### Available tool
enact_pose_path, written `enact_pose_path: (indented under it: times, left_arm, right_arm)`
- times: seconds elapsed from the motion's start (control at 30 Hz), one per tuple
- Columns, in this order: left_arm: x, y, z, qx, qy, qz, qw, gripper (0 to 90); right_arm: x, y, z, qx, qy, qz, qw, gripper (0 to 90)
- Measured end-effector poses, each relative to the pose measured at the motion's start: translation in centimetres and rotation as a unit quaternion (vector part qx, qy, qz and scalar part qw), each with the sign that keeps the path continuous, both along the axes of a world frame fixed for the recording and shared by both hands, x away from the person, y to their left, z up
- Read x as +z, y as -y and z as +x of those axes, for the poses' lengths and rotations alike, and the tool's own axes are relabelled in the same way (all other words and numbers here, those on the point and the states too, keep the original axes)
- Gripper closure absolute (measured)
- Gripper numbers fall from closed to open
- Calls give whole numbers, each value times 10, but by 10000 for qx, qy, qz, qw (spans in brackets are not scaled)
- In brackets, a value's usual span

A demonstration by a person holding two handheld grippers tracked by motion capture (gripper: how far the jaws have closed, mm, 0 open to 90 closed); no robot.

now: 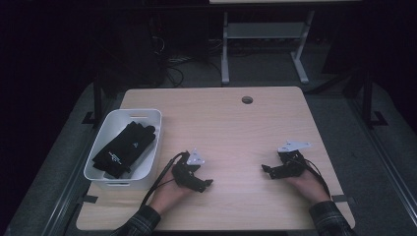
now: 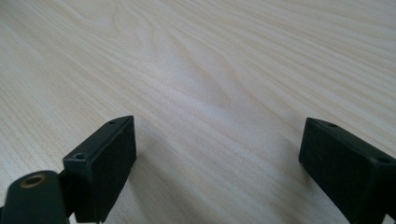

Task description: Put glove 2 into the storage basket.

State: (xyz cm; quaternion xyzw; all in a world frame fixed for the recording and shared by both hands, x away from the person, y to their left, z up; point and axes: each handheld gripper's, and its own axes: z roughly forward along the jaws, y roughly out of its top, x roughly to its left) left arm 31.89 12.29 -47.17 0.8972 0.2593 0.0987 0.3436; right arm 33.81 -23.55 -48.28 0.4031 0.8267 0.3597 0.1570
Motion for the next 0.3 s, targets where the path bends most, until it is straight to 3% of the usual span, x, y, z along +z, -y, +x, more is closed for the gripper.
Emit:
enact_pose_path:
  times: [0.17, 0.3]
  left_arm:
    - [-6, -4, -1, -44, 178, -311, 9993, 126]
    - [-6, -5, -1, -74, 182, -322, 9993, 126]
  right_arm:
    - [0, 0, 0, -5, -6, 3, 10000, 109]
    - [0, 0, 0, -6, -8, 5, 10000, 109]
